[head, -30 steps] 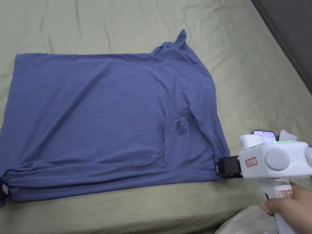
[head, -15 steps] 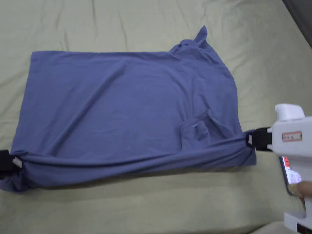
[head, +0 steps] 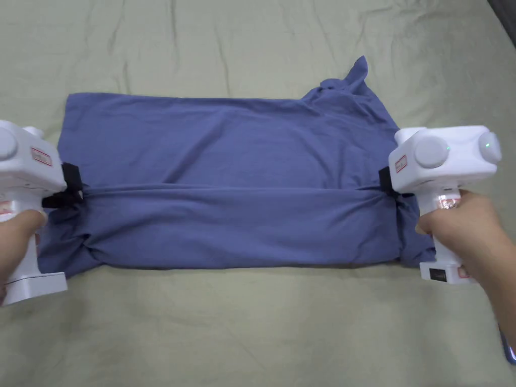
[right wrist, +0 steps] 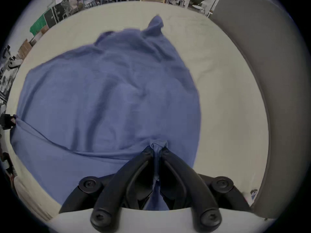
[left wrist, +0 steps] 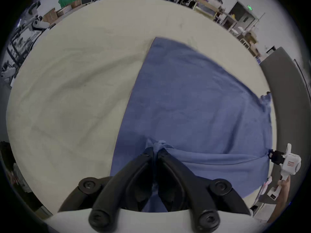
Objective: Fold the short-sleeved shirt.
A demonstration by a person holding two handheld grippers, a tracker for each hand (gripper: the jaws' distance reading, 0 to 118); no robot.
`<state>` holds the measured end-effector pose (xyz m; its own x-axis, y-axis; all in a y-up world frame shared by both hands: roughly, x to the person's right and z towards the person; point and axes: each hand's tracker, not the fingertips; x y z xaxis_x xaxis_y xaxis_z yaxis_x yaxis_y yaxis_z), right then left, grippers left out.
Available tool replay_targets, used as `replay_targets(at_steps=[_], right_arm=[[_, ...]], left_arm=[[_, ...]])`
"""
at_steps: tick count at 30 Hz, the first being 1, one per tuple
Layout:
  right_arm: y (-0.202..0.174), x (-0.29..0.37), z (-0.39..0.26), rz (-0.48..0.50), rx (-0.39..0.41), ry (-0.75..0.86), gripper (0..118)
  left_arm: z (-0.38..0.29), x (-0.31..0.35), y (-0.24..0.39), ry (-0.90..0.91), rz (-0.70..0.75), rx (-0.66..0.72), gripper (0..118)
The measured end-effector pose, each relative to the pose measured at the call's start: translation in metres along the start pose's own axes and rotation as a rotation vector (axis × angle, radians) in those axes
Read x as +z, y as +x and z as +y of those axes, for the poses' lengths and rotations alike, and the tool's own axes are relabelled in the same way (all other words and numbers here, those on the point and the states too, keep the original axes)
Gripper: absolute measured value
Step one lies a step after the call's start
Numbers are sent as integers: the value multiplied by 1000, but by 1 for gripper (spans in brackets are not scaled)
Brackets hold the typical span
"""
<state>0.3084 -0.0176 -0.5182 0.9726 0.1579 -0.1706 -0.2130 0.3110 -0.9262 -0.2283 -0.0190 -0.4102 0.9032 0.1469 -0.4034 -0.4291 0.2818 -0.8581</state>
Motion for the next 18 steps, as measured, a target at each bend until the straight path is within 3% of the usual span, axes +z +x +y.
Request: replay_targets(at_steps=[3,6,7,8,9,10,12,13,16,17,18], right_arm=[[-10,-5,-12,-33,11,33,7],[-23,2,-7,-89,97,33,7],[-23,10,-10,-82,89,37,15],[-21,22,-10,-94,79,57,36],[-17,42,-10,-98,23,135,95],[-16,60,-14,-74,-2,190,118],[-13,109,-21,2,0,324,118],[-18,126,-29,18,15,346,118],[-37,156,-71,58,1,425,116],[-46,161,-86,76,18,431,108],[-60,165,-103,60,17,433,71]], left_arm=[[-6,1,3,37,-16,17,2],[3,-16,2,46,18,-40,2],[4,-11,1,43,4,-30,3],[5,-1,-4,75,-40,-7,24],[3,15,-7,127,-79,29,95],[-1,32,-9,170,-111,40,118],[-15,83,-7,314,-197,9,118],[-24,98,-3,328,-128,-12,118],[-81,144,19,336,-138,-58,118],[-95,148,24,311,-142,-69,118],[-111,149,30,274,-124,-79,113]])
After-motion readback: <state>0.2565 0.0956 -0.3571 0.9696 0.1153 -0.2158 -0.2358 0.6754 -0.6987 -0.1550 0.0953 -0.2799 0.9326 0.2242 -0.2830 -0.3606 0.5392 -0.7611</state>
